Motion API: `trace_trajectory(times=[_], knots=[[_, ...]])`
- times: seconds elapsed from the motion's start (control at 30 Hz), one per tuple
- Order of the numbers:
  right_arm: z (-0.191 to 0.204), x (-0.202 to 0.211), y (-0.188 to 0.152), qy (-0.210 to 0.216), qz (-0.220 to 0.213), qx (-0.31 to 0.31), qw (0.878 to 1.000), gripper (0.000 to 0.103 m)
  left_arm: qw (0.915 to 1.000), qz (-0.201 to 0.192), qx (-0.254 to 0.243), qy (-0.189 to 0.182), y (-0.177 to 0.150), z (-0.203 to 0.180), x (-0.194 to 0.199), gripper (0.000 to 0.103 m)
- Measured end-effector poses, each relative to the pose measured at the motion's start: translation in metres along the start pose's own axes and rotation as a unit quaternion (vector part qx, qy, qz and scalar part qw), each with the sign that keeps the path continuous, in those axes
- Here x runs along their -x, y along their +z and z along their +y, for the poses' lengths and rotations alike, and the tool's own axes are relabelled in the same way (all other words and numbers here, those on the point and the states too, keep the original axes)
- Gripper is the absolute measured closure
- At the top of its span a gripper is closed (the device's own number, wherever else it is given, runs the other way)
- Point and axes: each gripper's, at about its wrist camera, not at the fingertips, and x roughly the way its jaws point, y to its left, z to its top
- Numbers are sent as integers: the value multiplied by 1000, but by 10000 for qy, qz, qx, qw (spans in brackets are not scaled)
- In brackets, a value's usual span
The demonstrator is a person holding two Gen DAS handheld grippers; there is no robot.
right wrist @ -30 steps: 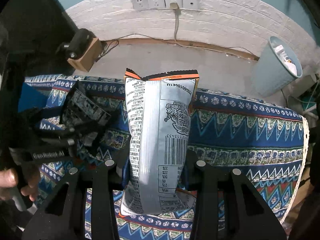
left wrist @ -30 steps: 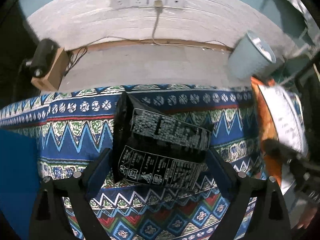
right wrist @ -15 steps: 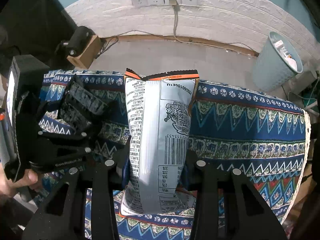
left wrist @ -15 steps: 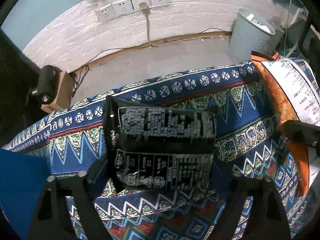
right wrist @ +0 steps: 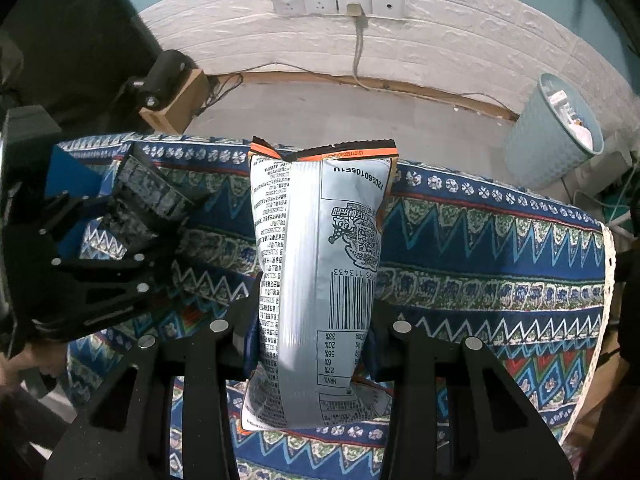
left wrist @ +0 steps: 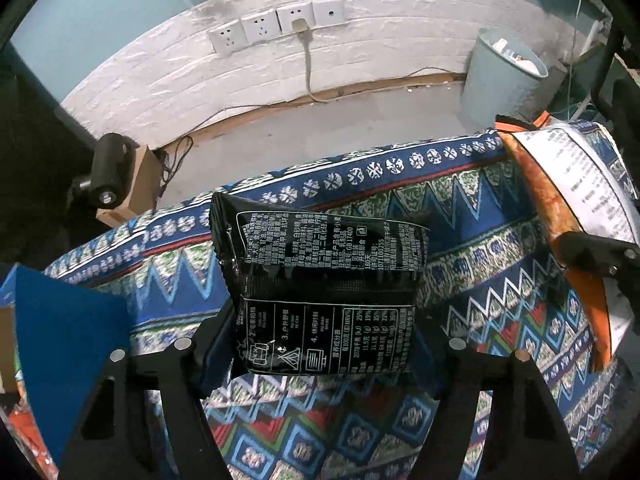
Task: Organize snacks
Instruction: 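Lift the black and white bags and carry both over the box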
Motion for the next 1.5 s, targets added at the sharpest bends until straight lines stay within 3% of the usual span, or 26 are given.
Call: trace_trajectory(times=[0.67,1.07,1.5], knots=[[56,51,-15,52,-330,499,9982,64,9984,-508,207,143,-48,32,95,28],[116,96,-25,302,-720,1019,9917,64,9945,-882,492,289,-91,69,154,28],[188,105,-29,644,-763,1628,9816,64,9903,-1013,859,406,-139,112,184,28]])
